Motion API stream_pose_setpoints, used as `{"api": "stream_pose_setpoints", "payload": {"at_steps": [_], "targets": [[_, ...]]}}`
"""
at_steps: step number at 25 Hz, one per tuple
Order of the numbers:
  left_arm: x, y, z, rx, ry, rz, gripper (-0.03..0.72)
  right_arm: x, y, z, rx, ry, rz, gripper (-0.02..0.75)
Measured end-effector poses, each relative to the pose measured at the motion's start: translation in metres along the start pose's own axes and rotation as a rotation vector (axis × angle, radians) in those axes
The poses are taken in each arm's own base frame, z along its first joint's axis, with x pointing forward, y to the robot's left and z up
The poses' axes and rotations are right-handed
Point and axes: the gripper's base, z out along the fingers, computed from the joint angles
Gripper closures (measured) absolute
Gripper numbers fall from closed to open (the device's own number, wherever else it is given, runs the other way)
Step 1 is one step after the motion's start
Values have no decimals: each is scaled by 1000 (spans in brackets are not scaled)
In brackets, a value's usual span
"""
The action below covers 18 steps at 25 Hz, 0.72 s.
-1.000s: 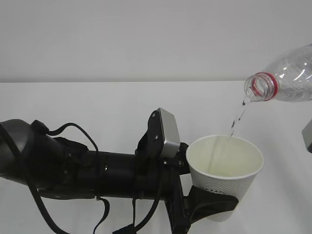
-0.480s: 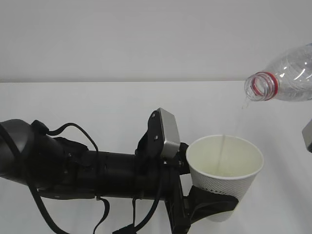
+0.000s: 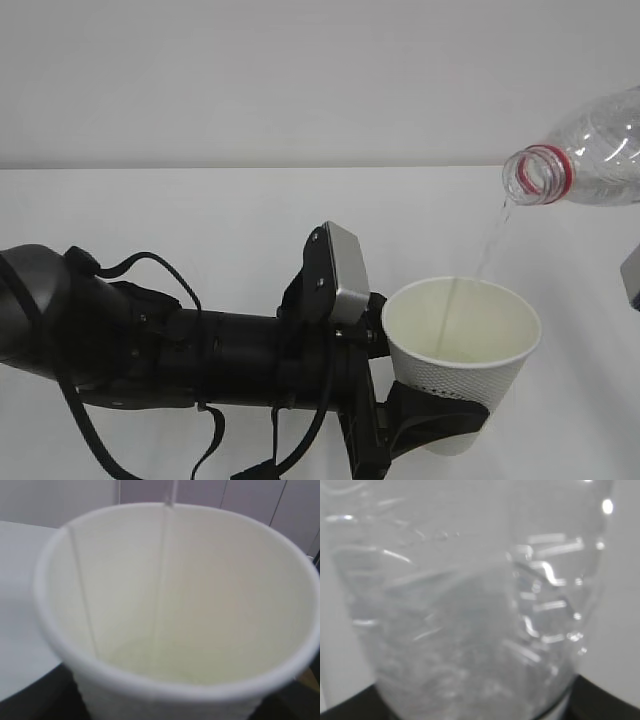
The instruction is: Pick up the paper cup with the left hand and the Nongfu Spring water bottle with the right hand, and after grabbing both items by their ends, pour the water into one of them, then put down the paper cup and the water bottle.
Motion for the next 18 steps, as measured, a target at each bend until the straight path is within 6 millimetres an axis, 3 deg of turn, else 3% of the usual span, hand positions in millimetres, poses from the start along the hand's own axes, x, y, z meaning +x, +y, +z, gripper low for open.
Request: {"api": "stream_pose_setpoints", "payload": {"at_steps": [18], "targets": [[0, 0, 0, 0, 0, 0, 145, 0, -1, 0, 13, -3, -7, 351]]}}
